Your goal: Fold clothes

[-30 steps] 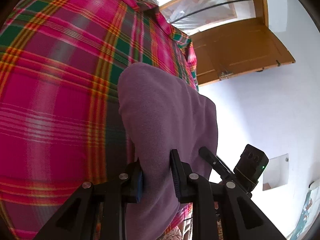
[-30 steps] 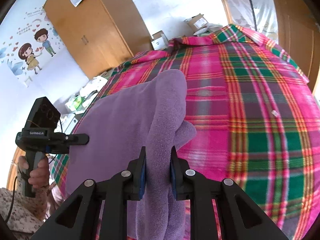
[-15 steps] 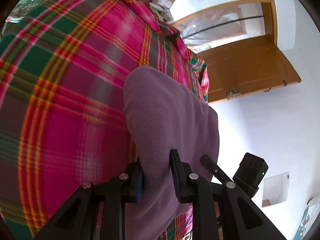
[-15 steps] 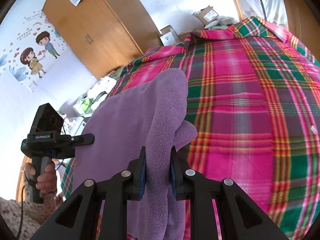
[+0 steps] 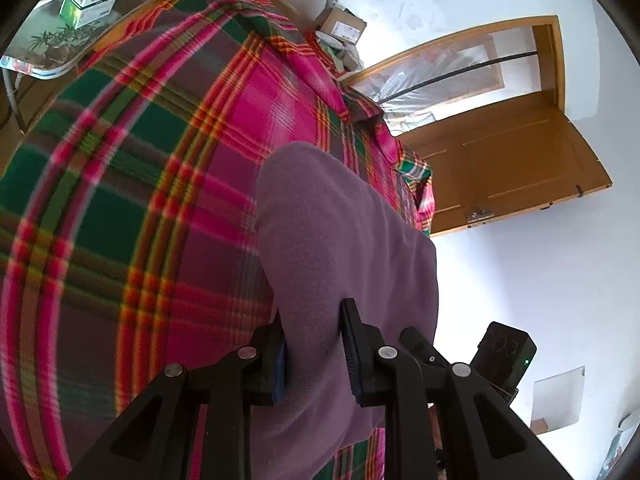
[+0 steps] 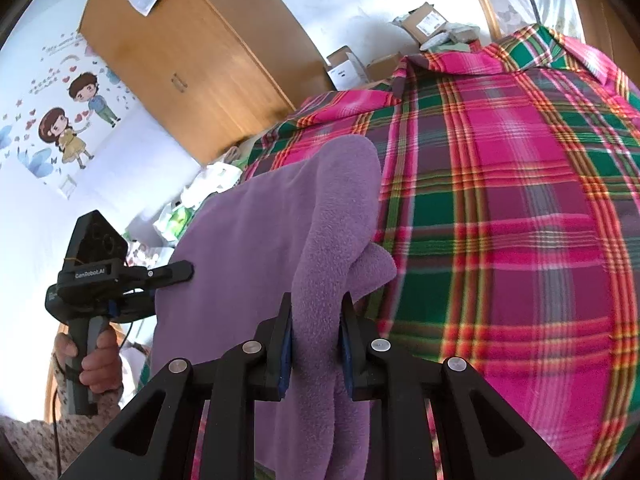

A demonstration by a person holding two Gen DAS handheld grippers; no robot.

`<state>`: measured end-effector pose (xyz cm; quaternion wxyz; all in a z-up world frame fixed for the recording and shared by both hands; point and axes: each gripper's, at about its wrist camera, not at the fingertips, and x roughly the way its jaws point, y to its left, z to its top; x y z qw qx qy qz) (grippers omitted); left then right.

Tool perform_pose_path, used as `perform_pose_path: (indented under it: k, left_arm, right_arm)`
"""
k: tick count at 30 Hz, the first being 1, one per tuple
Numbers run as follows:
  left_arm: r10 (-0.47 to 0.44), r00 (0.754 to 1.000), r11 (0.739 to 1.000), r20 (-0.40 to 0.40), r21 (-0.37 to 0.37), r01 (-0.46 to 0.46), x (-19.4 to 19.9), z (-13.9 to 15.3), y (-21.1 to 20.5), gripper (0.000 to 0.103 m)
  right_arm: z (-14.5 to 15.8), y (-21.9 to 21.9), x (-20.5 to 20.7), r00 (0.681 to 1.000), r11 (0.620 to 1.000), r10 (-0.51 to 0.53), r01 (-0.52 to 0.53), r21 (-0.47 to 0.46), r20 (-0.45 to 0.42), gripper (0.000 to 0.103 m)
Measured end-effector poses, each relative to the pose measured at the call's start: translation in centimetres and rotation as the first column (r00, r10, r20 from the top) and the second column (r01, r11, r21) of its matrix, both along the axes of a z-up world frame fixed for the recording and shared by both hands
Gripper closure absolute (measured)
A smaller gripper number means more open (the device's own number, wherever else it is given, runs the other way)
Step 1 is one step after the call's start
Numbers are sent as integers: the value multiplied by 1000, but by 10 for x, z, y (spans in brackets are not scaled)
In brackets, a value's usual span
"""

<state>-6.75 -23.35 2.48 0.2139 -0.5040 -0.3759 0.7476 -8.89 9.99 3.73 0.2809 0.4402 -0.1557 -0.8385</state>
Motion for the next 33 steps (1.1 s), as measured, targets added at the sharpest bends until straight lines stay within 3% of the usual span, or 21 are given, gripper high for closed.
perform_pose_path:
  k: [17, 23, 33]
  left_arm:
    - [45, 999, 997, 16, -60, -44, -44, -9, -20, 78]
    - [63, 998, 997, 25, -56, -61, -53, -20, -20, 78]
    - [79, 996, 993, 39, -89, -75, -51, -22, -19, 74]
  right_arm:
    - [-22, -19, -40, 998, 998, -47, 49, -38, 45, 83]
    - [-32, -19, -40, 997, 998, -68, 68, 6, 30, 82]
    - [-44, -11, -41, 993, 995, -104, 104, 3, 53, 68]
